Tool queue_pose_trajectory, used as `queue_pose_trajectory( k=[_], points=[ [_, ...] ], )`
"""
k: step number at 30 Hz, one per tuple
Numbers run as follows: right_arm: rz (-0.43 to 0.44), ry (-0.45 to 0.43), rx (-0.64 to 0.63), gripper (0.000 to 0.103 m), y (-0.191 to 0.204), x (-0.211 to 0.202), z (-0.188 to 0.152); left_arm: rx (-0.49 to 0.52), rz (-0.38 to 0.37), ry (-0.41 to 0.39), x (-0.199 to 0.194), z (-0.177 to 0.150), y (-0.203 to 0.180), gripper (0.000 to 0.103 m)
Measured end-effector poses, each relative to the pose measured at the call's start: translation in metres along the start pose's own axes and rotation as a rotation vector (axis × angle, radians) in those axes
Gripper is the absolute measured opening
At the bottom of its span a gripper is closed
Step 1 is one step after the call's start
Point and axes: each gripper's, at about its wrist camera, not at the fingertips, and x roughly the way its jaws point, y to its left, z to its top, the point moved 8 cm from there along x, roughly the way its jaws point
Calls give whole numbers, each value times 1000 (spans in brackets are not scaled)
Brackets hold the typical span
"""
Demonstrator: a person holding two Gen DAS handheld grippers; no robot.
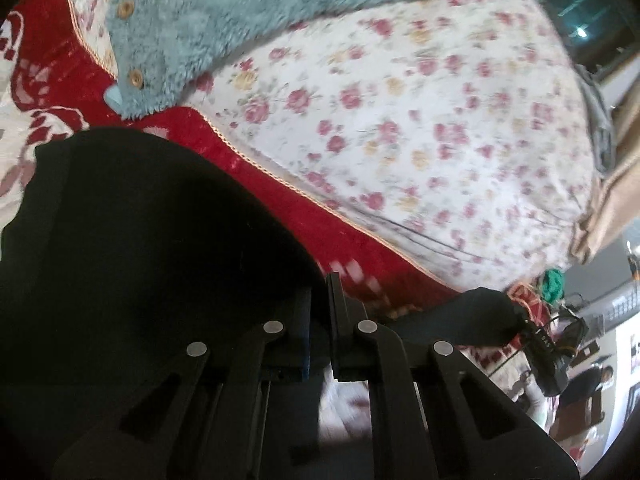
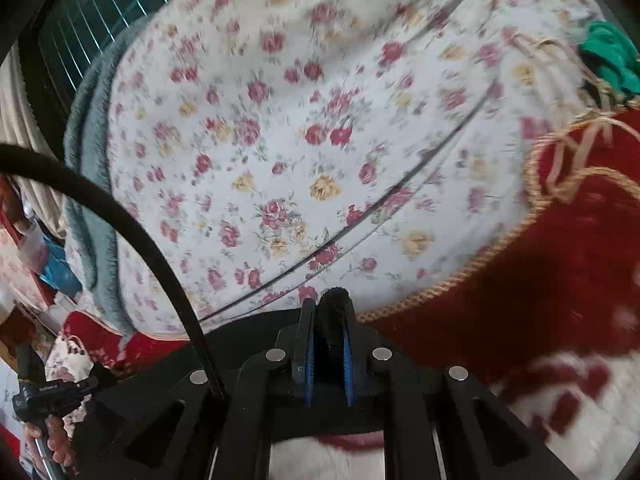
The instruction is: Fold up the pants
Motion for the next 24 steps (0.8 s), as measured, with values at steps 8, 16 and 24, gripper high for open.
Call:
queue_pose_trajectory(
  k=[8, 16, 24],
  points=[
    [41, -84, 66, 10, -17, -87, -46, 91, -17, -36, -41, -54, -15, 6],
    [-56, -66, 162, 10, -65, -162, -122, 170, 17, -6, -61, -123, -2, 6],
    [88, -46, 344, 18, -60, -183, -166, 38, 18, 49, -42, -142, 30, 6]
  ],
)
